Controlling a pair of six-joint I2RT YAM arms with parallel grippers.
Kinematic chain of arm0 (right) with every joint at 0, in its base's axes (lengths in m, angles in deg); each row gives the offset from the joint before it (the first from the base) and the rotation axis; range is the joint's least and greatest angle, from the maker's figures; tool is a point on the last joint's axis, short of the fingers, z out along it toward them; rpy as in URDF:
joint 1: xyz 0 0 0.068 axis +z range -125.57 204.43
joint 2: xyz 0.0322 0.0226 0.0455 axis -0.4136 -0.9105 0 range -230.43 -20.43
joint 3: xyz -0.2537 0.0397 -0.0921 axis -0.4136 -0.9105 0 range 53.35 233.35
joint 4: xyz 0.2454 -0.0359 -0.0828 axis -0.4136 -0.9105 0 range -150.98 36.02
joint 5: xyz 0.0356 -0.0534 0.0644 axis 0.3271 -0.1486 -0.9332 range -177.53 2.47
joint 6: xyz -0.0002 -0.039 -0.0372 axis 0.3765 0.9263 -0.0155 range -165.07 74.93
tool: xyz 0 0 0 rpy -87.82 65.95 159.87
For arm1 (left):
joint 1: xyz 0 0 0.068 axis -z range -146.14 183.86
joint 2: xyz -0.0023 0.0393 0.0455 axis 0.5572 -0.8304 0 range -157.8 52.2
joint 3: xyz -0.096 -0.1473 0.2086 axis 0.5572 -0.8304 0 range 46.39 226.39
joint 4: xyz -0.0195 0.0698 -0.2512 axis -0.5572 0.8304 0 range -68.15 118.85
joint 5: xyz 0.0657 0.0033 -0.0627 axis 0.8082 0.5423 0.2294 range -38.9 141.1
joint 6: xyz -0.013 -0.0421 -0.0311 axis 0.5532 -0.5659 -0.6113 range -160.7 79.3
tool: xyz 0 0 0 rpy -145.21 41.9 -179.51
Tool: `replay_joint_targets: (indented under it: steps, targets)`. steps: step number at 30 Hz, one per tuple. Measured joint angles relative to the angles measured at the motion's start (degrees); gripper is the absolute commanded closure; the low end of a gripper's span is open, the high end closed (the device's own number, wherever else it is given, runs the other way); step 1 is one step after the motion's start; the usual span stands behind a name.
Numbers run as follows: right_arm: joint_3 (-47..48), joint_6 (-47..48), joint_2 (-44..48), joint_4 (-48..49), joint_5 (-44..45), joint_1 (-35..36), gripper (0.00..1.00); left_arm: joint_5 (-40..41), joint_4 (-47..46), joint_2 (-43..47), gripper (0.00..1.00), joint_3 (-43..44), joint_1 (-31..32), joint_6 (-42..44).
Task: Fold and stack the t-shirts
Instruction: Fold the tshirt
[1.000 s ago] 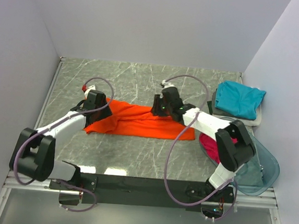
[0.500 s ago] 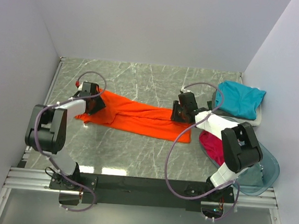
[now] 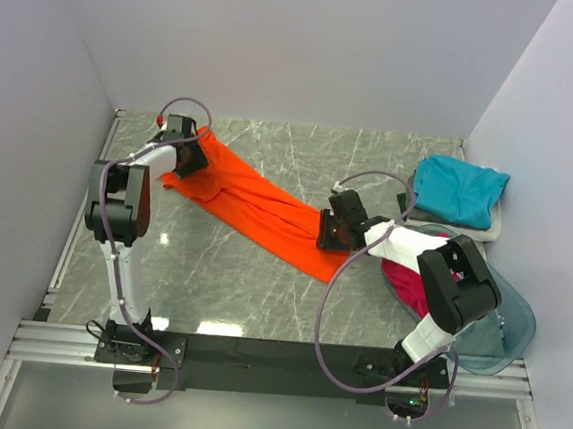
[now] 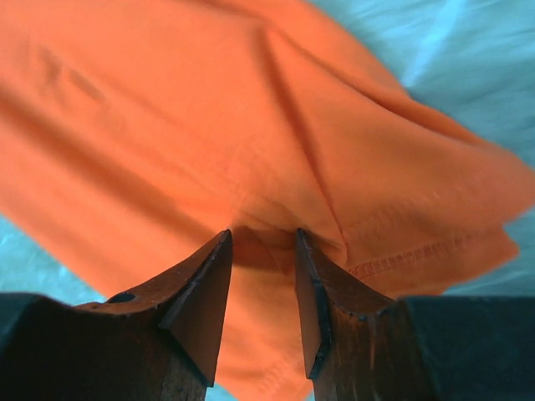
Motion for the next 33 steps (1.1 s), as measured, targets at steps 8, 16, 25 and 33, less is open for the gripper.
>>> replay_joint_targets:
  steps: [8,16,25,33]
  targets:
    - [-0.42,-1.99,5.86,-7.26,0.92,10.25,0.56,0.17,5.84,-6.73,0.43,12.04,-1.36,1.01]
    - [-0.42,-1.4,15.69,-11.17,7.06,10.25,0.56,0.63,7.91,-6.47,0.42,14.27,-2.1,1.22]
    - [-0.39,1.64,8.87,-8.07,10.08,10.25,0.57,0.0,7.96,-4.07,0.42,12.57,-2.1,1.22]
    - [1.66,4.15,2.03,-5.6,10.29,10.25,0.71,-1.01,8.0,-3.74,0.42,11.8,-1.99,1.2]
